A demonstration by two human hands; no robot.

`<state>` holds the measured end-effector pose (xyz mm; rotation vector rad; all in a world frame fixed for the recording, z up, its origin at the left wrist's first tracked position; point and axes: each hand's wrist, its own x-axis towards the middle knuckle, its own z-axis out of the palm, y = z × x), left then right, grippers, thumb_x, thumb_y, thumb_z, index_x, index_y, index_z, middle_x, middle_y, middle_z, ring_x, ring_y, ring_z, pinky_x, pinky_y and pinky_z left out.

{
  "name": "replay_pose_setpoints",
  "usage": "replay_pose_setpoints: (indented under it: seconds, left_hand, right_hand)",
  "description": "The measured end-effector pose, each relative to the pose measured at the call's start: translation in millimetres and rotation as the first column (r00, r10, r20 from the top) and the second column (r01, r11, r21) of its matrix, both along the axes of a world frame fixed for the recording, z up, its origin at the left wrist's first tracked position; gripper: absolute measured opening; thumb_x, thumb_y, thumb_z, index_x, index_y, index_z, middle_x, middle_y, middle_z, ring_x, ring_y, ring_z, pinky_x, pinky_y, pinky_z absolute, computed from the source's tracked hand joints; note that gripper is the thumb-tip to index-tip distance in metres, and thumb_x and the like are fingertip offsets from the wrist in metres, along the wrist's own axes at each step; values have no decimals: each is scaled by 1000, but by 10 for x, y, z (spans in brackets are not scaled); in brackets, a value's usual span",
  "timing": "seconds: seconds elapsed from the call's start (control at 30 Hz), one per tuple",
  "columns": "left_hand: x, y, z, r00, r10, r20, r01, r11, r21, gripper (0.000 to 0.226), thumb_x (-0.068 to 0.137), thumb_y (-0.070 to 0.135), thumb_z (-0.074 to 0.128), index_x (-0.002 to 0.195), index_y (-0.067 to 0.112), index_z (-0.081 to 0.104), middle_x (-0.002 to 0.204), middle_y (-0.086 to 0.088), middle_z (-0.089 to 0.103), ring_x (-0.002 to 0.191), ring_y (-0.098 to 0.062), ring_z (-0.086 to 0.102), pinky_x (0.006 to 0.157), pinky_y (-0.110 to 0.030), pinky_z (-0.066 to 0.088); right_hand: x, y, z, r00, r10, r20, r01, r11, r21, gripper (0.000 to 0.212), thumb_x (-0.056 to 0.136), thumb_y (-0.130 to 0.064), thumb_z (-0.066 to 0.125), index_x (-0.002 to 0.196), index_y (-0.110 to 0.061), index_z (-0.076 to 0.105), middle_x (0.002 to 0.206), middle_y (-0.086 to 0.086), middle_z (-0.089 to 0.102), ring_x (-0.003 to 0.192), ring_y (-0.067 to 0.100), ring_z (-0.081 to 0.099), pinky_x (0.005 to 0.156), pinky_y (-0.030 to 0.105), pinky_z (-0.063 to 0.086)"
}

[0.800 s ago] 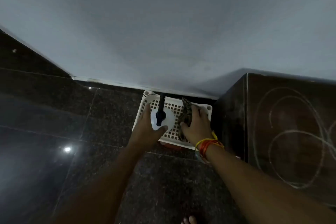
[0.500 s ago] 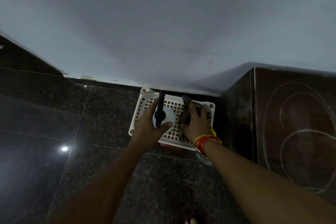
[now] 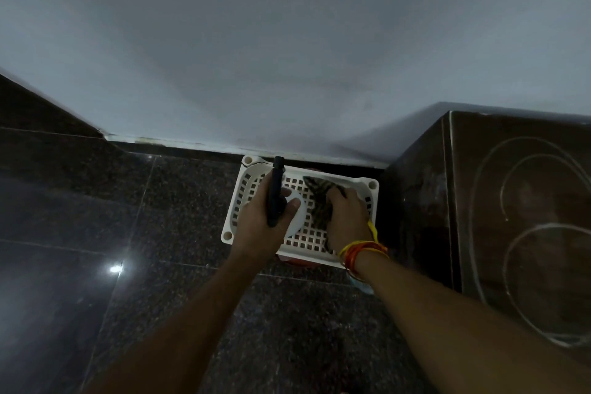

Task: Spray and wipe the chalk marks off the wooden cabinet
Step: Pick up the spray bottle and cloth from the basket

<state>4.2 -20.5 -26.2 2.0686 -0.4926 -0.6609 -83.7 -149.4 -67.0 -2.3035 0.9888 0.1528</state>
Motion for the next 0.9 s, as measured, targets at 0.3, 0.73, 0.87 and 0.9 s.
replay_pose_setpoints:
  seconds: [0.3,0.73,0.87,0.9]
  left_hand:
    - [-272,-130,606,981,165,106,-152,980,-126,20,93,37,61,109,42,51,91,3,65,86,-9,63,79,-42,56]
    - [-1400,-553,1404,973,192,127,-168,969,-181,17,95,16,60,106,27,58,85,5,63,76,-1,61,69,-27,50]
    - [-1952,-784,1519,979,198,-43,-203,956,-211,25,93,4,57,105,25,63,91,0,65,78,-1,62,70,-26,51]
    - [-2092,-845,1554,978,201,-55,-208,952,-224,26,93,3,56,100,27,64,88,-1,65,74,0,61,66,-24,51]
  right_hand:
    - [-250,-158,920,983,-20,181,53,983,-176,46,80,-5,57,122,-18,44,119,11,49,102,35,47,86,45,42]
    - [-1425,-725,1893,934,-173,313,205,976,-73,23,79,-9,57,102,-10,55,101,13,47,85,33,52,74,36,43]
    - [-2028,-1033,2023,919,-180,350,229,968,-104,23,80,-6,56,102,-13,56,99,6,39,71,25,45,68,33,43]
    - [-2172,-1113,2050,917,-187,353,237,966,-105,26,80,-5,56,104,-14,57,100,4,36,72,24,45,72,35,45]
